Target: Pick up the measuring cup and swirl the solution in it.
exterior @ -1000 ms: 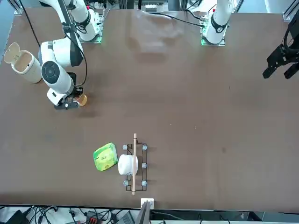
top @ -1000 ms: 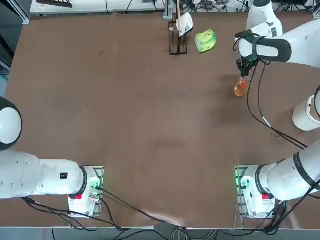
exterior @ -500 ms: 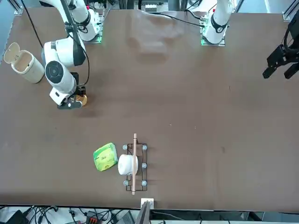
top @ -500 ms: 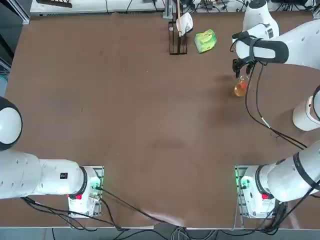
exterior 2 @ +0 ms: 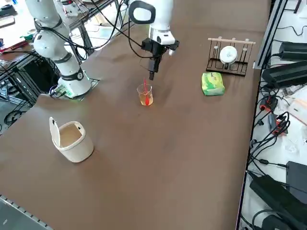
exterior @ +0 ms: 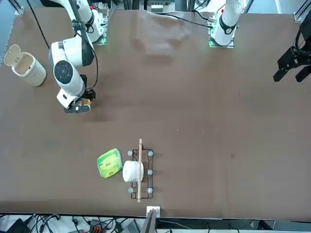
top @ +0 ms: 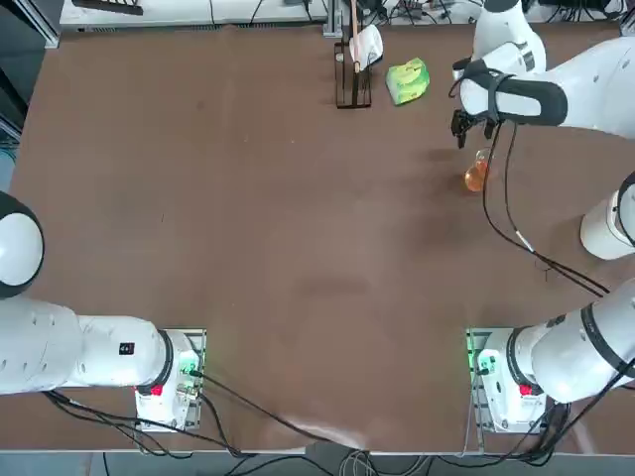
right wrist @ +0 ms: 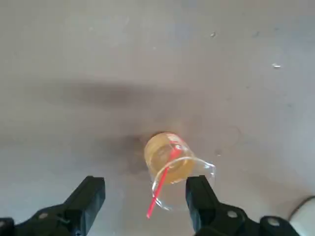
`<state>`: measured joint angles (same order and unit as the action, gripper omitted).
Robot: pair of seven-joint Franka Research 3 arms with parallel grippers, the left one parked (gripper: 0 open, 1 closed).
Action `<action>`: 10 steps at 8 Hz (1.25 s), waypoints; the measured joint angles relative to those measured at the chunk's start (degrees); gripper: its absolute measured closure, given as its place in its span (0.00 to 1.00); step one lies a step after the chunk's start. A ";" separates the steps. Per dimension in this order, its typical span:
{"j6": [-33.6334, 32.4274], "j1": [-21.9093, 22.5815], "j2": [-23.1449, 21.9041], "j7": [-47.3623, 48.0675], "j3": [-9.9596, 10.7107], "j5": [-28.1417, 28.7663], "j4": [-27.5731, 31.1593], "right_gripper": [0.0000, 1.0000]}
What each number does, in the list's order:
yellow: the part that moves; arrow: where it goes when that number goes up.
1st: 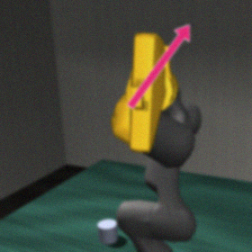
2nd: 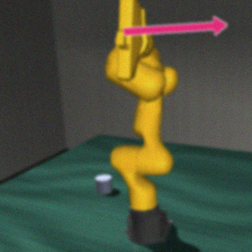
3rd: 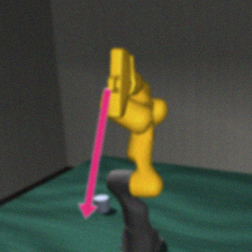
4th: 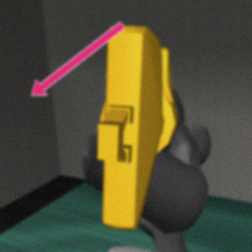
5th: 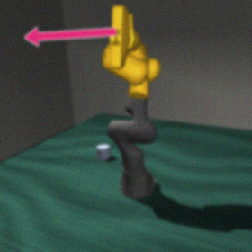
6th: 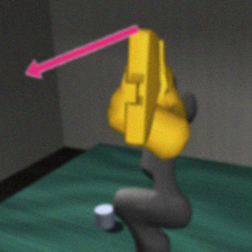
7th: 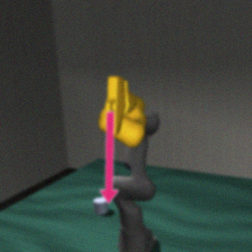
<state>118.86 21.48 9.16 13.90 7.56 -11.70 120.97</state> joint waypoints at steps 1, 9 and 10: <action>-3.16 -0.06 -0.11 0.00 0.06 -0.01 -3.00 0.00; -19.78 -5.49 -5.23 -1.80 1.23 12.10 -23.50 0.00; -22.18 -6.14 -5.49 -1.89 1.27 13.02 -26.21 0.00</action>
<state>96.68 15.33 3.67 12.01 8.83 1.32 94.75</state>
